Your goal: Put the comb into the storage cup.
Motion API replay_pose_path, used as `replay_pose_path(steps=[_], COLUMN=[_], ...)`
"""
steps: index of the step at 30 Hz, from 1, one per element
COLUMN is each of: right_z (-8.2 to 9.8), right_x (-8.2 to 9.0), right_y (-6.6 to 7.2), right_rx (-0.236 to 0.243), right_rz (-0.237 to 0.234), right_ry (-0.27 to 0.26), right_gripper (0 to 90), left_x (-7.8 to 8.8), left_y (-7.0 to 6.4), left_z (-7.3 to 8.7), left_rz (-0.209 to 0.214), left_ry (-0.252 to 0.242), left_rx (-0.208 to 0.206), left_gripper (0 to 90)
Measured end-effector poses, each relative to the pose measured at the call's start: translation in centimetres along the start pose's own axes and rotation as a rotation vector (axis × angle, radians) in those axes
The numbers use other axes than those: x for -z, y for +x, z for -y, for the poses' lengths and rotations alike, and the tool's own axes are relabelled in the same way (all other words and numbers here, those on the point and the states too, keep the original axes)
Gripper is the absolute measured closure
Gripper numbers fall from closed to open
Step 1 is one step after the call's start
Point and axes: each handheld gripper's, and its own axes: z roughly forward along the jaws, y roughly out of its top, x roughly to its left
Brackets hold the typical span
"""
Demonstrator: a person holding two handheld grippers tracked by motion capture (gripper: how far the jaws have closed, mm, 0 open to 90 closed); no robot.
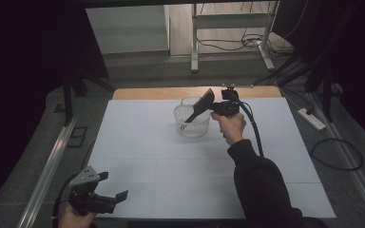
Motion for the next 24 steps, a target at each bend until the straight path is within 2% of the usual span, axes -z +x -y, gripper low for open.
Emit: replay_pose_path(steps=[4,8,15,24], right_z=[0.1,0.3,0.6,0.6], right_x=[0.0,0.0,-0.1,-0.1], right_y=[-0.5,-1.0,-1.1,-1.0], right_rx=[-0.019,-0.028,0.021,0.072], right_rz=[-0.007,0.006,0.073,0.119], right_ry=[0.003,0.006,0.02,0.033], right_gripper=[82.9,81.9,77.4,72.3], left_x=[0.0,0.0,0.0,0.0], left_y=[0.0,0.0,0.0,0.1], left_z=[0.0,0.0,0.0,0.0], left_rz=[0.001,0.001,0.003,0.004], left_ry=[0.002,0.003,0.005,0.006], left_rx=[0.0,0.0,0.001,0.0], left_gripper=[0.0,0.0,0.0,0.0])
